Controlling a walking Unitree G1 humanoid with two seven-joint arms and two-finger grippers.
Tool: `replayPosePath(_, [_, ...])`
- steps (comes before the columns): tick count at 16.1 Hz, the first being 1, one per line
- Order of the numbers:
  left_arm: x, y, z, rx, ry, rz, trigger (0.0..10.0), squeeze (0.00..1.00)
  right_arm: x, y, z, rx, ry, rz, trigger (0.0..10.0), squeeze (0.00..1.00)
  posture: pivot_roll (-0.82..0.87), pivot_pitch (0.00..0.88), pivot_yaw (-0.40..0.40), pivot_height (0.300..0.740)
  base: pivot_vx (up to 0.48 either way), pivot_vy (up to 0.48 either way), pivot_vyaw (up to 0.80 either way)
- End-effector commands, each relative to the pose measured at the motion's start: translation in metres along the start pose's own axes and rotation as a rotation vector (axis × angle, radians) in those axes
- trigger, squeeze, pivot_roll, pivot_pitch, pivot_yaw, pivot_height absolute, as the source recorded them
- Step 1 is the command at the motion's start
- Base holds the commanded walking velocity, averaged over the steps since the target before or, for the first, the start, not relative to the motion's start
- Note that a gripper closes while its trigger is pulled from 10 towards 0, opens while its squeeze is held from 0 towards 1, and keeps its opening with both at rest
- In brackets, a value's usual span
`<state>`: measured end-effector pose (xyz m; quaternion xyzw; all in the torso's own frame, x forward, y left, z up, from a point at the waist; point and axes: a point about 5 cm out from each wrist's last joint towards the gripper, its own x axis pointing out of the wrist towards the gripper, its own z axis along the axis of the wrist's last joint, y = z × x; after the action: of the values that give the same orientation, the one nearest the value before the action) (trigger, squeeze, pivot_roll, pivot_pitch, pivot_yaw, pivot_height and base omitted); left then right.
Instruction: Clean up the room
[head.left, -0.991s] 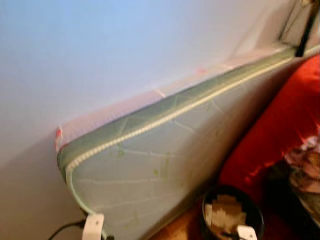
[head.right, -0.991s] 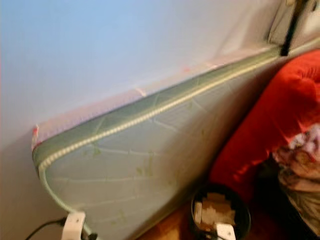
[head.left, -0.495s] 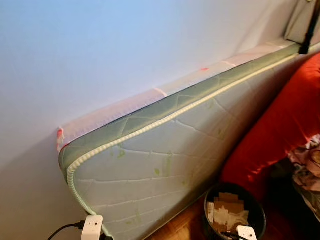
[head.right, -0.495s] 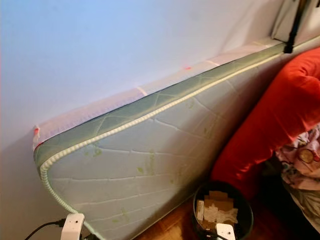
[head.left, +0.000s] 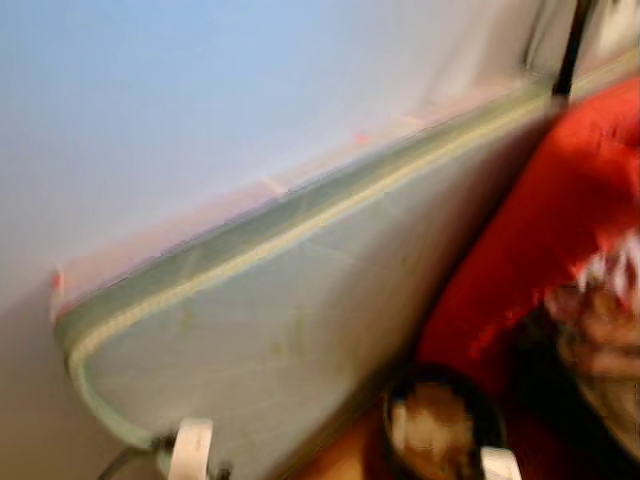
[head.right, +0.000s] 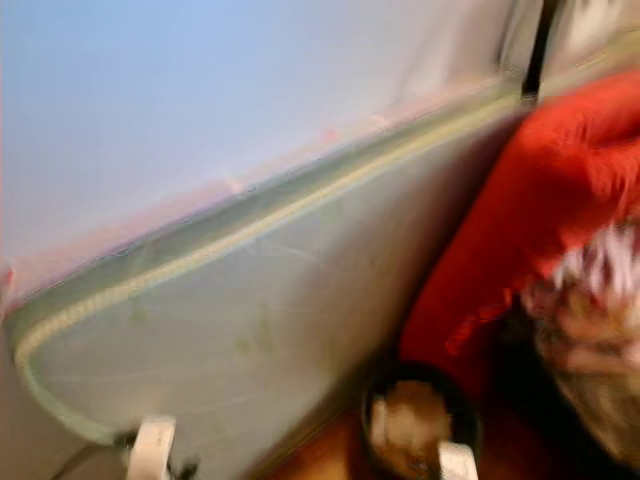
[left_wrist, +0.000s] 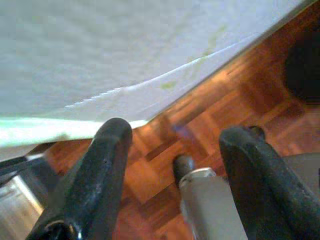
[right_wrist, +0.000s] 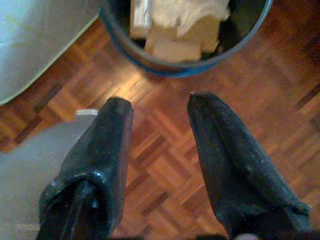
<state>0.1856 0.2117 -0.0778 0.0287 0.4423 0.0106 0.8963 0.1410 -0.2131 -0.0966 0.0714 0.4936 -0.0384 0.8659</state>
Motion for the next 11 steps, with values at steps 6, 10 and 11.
replayPosePath(6, [0.000, 0.003, 0.004, 0.013, -0.012, 0.005, 10.0, 0.00, 0.006, 0.023, 0.010, -0.009, -0.022, 0.028, 10.0, 0.00, -0.02, 0.000, -0.006, 0.740, 0.000, -0.287, -0.22])
replayPosePath(10, [0.001, 0.002, 0.005, 0.008, -0.017, 0.003, 10.0, 0.00, 0.006, 0.024, 0.010, -0.015, -0.028, 0.031, 10.0, 0.00, -0.01, 0.000, -0.009, 0.740, 0.000, -0.286, -0.47])
replayPosePath(11, [0.001, 0.001, 0.006, 0.007, -0.019, 0.002, 10.0, 0.00, 0.006, 0.021, 0.010, -0.038, -0.025, 0.030, 10.0, 0.00, -0.01, 0.000, -0.009, 0.740, 0.000, -0.292, 0.00])
